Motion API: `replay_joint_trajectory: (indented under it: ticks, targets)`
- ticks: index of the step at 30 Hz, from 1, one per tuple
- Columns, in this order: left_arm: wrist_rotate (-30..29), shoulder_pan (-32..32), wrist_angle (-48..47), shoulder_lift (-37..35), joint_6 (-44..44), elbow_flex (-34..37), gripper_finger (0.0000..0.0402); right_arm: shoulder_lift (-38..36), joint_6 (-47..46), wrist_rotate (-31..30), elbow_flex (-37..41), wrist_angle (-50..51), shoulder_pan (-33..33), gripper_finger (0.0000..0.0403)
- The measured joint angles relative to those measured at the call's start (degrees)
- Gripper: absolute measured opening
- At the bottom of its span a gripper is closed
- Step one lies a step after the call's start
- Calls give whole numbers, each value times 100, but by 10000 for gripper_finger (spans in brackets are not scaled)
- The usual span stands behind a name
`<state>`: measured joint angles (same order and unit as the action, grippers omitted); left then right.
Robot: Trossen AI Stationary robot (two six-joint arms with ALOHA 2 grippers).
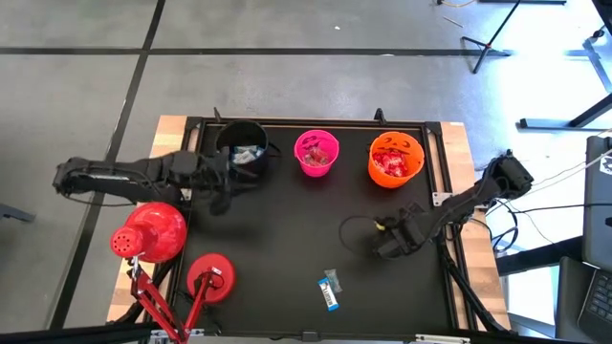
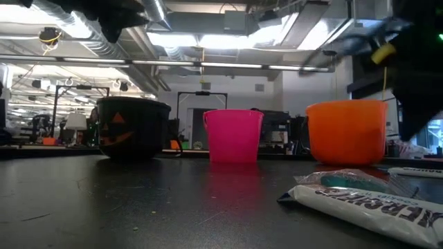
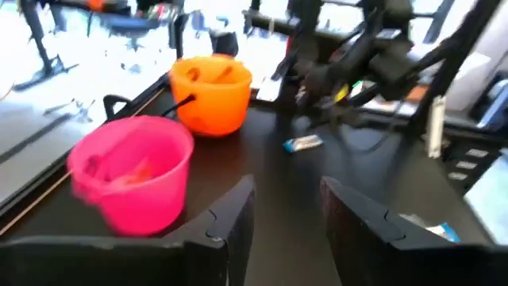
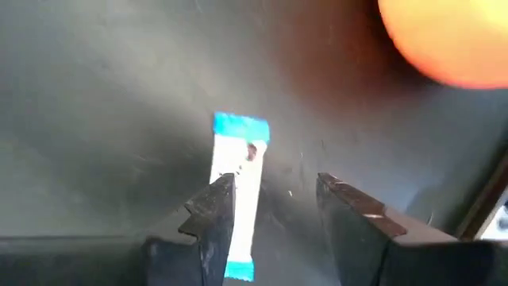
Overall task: Organize candy in baskets
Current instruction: Put the white chocolate bar into the black bucket
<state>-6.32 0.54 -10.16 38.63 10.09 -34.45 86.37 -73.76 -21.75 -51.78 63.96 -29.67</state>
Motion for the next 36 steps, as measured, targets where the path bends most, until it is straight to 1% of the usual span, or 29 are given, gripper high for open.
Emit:
replay_joint_trajectory:
  ticks: [2, 4, 7, 11, 14, 17, 21, 25, 30, 36]
  targets:
    - [-223, -376, 528, 14, 9, 176, 127, 0, -92, 225, 251, -161, -46, 177]
    - [-354, -707, 1174, 79, 3, 366, 123, -2, -92, 520, 577, -583, -30, 177]
    - [-445, -1081, 1752, 203, 2, 592, 120, -18, -10, 563, 1039, -1364, -30, 177]
    - [-838, -1448, 1864, 349, 15, 707, 120, -57, -12, 522, 1404, -2005, -30, 177]
    - [-1193, -1617, 1855, 488, 37, 747, 120, -57, -22, 489, 1431, -2040, -34, 177]
    - [-1400, -1706, 1908, 641, 144, 747, 120, -151, 32, 561, 1461, -2101, -30, 177]
    - [-1442, -1727, 2056, 835, 181, 747, 120, -472, 54, 658, 1348, -2055, -31, 177]
    - [-1441, -1727, 2131, 979, 246, 745, 120, -852, 72, 479, 1285, -2132, -35, 177]
    - [-1431, -1727, 2160, 1128, 462, 745, 120, -808, 49, 463, 1291, -2094, -30, 177]
    - [-1415, -1828, 2482, 1394, 586, 745, 120, -491, 44, 537, 1290, -2227, -30, 177]
